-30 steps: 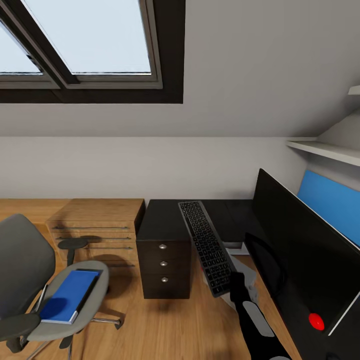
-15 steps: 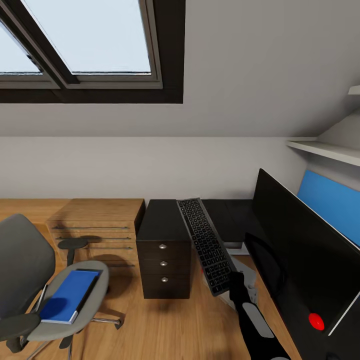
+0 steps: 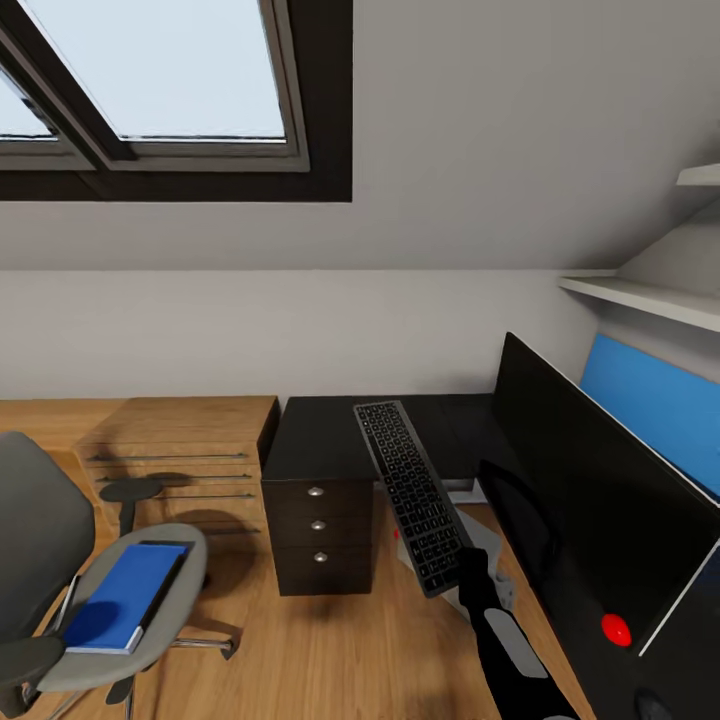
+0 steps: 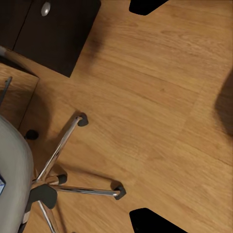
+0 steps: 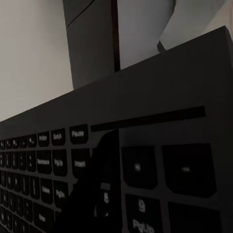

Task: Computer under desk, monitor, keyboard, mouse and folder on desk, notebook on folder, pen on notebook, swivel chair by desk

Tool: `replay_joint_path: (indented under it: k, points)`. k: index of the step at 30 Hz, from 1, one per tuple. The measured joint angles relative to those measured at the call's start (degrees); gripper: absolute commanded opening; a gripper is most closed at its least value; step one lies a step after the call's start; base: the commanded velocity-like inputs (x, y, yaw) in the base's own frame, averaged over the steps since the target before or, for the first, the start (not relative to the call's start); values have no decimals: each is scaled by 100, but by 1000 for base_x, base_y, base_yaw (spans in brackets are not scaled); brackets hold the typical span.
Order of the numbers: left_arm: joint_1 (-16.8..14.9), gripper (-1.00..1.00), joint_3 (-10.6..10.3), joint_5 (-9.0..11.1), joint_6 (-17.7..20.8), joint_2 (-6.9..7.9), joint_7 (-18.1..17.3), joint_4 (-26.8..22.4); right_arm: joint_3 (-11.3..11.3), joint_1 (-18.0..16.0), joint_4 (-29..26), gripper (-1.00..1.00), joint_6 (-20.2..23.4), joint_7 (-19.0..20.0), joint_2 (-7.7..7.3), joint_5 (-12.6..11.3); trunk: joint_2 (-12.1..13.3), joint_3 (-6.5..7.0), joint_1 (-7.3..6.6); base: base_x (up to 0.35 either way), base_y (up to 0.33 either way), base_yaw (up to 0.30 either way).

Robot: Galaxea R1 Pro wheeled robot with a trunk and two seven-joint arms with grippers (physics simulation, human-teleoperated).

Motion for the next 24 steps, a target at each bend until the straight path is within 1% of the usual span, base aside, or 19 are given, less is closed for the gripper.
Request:
replay_joint_path:
  k: [4,6,7,9,11,13,15,19,20,24]
  points:
    - [0,100,0,-2,0,0,0,0,-2,0,24,-100,-6,-5,4,-1,0,-3,0,0,0,-10]
    - [0,100,0,-1,0,0,0,0,8,1,130,-100,-10,-16,3,-10,1,-4,0,0,0,-3]
    - [0,100,0,-1,0,0,0,0,10,2,217,-100,-11,-59,2,-13,1,-4,0,0,0,-1]
    - [0,100,0,-2,0,0,0,-1,0,2,363,-100,-77,-316,0,-13,1,-4,0,0,0,0]
    - [0,100,1,-6,0,0,0,-1,-23,0,424,-100,-338,-642,-5,-5,1,-4,0,0,0,0]
    - [0,100,0,-8,0,0,0,0,-19,-8,430,-100,-609,-850,-1,-11,1,-3,0,0,0,0]
    - [0,100,0,-9,0,0,0,0,-14,-28,415,-100,-717,-931,4,-9,0,-3,0,0,0,0]
    - [0,100,0,-8,0,0,-2,0,-10,-216,402,-100,-831,-1103,7,1,0,-2,0,6,0,0]
    - [1,100,0,-9,0,0,-3,0,-17,-266,400,-100,-916,-1152,0,12,0,-3,0,99,0,0]
    - [0,100,0,-9,0,0,-11,0,-24,-309,420,-100,-1246,-1199,-13,-10,0,-3,-3,242,0,0]
